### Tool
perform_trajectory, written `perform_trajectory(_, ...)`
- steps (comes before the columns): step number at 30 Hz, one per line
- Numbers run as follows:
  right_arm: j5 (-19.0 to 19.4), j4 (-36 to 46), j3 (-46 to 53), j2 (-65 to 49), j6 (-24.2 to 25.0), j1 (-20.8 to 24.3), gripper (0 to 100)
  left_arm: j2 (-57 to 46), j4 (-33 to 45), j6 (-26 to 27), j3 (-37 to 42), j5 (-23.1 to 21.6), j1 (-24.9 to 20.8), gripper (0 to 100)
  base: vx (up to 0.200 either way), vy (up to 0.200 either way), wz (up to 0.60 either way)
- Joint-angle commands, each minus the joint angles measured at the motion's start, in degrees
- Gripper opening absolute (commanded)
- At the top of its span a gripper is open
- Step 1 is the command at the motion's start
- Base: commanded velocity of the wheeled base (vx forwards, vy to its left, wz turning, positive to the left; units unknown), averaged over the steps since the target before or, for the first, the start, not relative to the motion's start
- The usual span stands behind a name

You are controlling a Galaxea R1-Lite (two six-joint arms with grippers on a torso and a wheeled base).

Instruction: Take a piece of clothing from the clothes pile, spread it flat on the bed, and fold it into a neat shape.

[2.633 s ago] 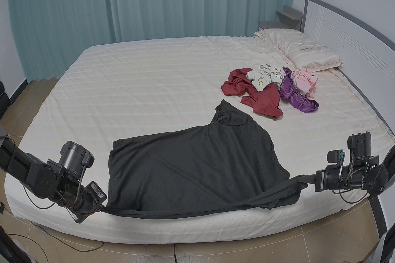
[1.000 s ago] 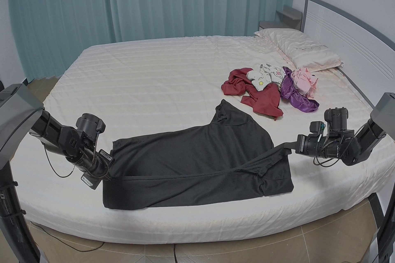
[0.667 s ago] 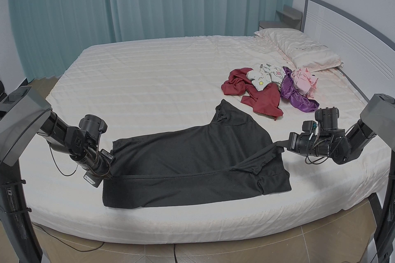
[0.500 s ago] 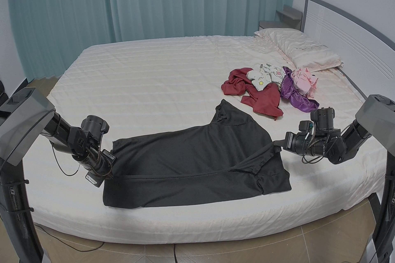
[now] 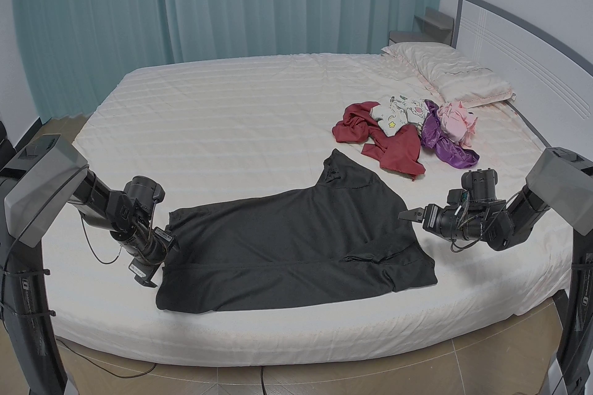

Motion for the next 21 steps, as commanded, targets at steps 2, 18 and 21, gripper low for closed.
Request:
perform_trajectory(2, -3.65, -0.03, 0.55, -0.78, 6.86, 0.45, 100, -2.9, 0.99, -0.15, 1.85, -0.51, 2.52, 100, 0.0, 0.0, 0.0)
perform_trajectory(18, -12.35, 0.32, 0.64, 2.04, 29.71, 8.89, 100, -15.29, -13.87, -3.92, 27.08, -10.88, 3.04, 100, 0.0, 0.0, 0.0)
perform_trajectory(21, -12.53, 0.67, 0.46, 2.83, 29.62, 9.24, 100, -15.82, -16.94, -4.28, 29.36, -10.71, 2.6, 100, 0.0, 0.0, 0.0)
